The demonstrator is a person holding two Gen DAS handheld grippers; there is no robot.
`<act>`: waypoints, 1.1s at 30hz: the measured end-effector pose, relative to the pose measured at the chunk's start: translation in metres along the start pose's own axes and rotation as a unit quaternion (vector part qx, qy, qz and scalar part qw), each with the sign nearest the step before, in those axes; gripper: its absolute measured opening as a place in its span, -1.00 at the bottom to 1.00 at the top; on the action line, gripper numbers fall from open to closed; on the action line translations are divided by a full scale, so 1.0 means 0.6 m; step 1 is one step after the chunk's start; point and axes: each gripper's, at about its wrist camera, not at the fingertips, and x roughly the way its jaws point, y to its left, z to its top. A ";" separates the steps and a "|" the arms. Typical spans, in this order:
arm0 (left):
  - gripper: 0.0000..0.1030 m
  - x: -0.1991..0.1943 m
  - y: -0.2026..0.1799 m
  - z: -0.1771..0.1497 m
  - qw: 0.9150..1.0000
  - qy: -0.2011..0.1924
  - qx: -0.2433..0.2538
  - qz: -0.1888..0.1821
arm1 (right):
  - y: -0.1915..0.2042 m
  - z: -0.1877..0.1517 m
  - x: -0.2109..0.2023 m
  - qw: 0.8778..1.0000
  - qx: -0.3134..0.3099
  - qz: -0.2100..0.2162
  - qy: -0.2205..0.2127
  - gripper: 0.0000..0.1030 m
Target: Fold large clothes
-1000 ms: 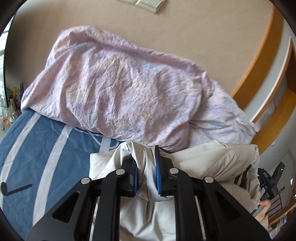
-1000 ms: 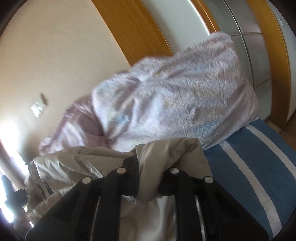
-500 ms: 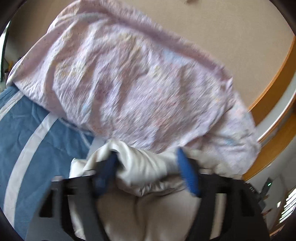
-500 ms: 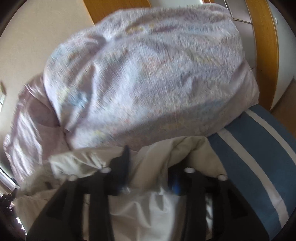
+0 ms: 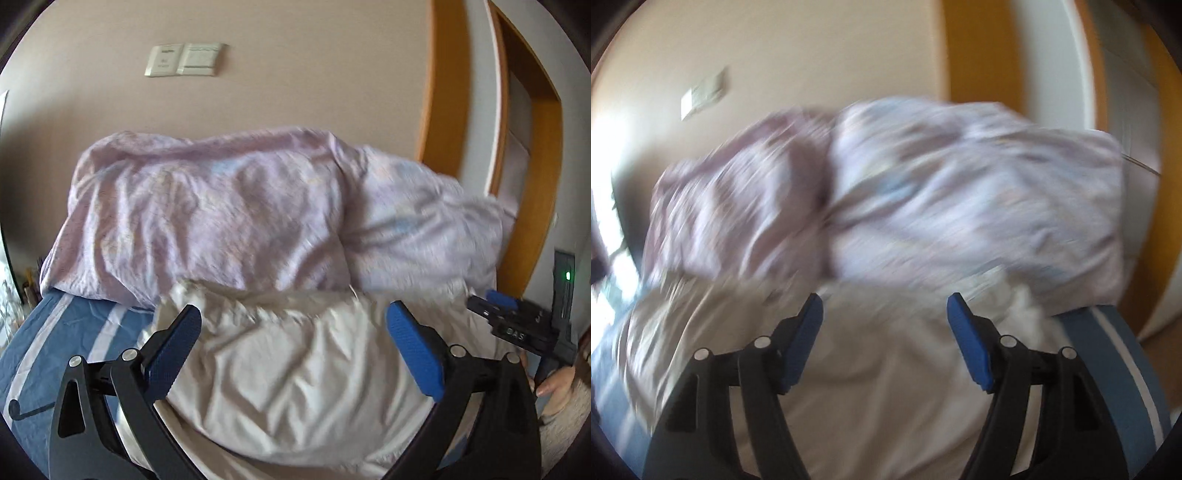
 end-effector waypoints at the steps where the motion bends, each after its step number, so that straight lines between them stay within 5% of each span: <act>1: 0.97 0.004 -0.016 -0.012 1.000 0.006 0.016 0.000 | 0.013 -0.008 0.003 1.000 -0.008 0.005 0.007 0.35; 7: 0.97 0.044 -0.048 -0.044 0.998 0.032 0.052 0.006 | 0.056 -0.038 0.032 0.998 -0.041 -0.004 0.038 0.35; 15: 0.97 0.146 -0.062 -0.053 0.989 0.075 0.093 0.086 | 0.075 -0.040 0.131 0.991 -0.058 -0.070 0.102 0.34; 21: 0.97 0.232 -0.025 -0.051 0.984 0.138 0.030 0.110 | 0.058 -0.041 0.202 0.985 -0.024 -0.087 0.148 0.41; 33: 0.97 0.277 -0.024 -0.077 0.981 0.138 0.034 0.135 | 0.052 -0.068 0.247 0.982 0.004 -0.110 0.155 0.55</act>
